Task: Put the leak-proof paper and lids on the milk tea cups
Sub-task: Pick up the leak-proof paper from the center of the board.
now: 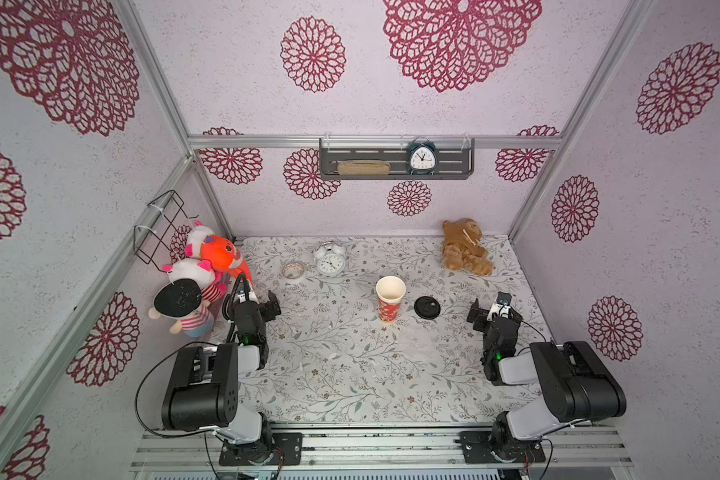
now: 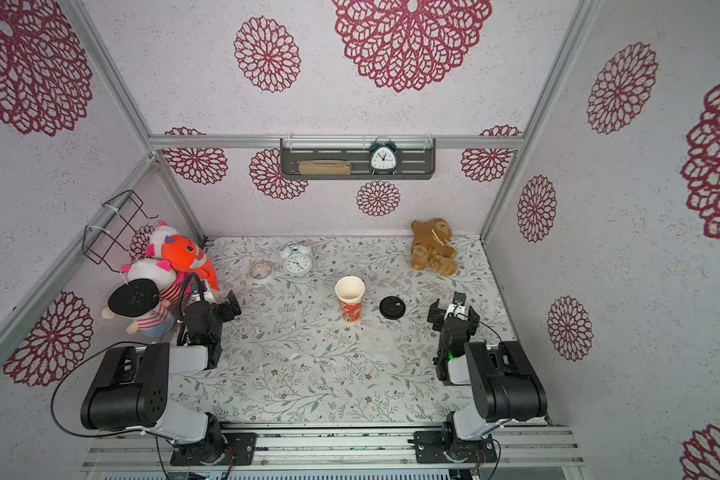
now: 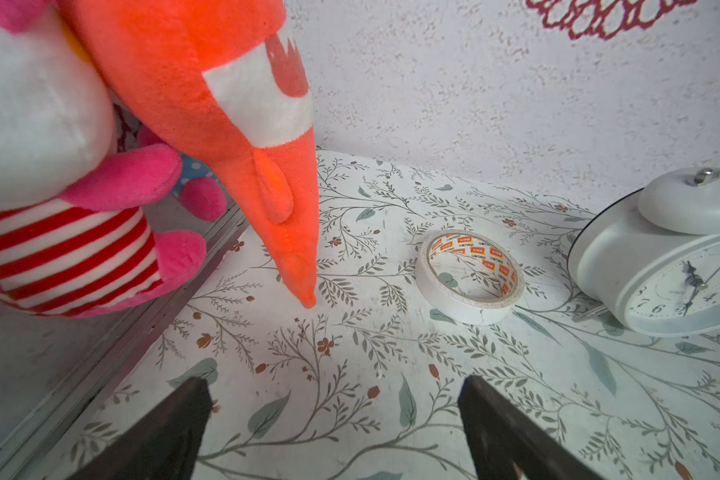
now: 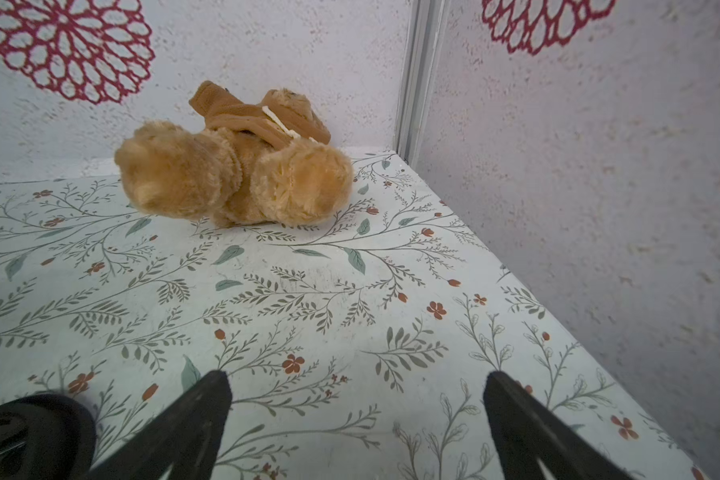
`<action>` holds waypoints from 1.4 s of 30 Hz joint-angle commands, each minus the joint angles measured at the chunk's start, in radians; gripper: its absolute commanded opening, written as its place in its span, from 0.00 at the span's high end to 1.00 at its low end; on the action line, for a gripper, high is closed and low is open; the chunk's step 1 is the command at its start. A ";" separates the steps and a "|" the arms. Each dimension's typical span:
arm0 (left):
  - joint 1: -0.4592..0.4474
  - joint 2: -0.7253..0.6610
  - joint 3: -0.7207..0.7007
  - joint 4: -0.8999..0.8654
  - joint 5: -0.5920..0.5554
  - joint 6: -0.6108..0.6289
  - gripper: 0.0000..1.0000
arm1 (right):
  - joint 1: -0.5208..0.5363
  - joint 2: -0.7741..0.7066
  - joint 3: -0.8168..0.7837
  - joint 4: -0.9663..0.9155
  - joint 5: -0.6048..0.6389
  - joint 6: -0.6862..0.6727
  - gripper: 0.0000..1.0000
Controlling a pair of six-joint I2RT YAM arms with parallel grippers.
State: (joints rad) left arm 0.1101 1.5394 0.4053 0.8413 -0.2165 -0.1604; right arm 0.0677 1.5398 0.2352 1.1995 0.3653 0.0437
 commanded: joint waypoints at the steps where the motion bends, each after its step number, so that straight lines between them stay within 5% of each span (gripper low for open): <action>1: 0.008 0.011 0.017 0.032 -0.003 0.021 0.03 | -0.003 -0.002 0.009 0.028 0.006 -0.012 0.01; 42: 0.024 0.007 0.014 0.030 0.031 0.012 0.03 | -0.037 -0.014 0.002 0.026 -0.067 0.013 0.02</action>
State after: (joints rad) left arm 0.1177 1.5398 0.4053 0.8413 -0.2081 -0.1604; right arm 0.0509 1.5394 0.2352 1.1988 0.3367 0.0456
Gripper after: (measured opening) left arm 0.974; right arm 0.983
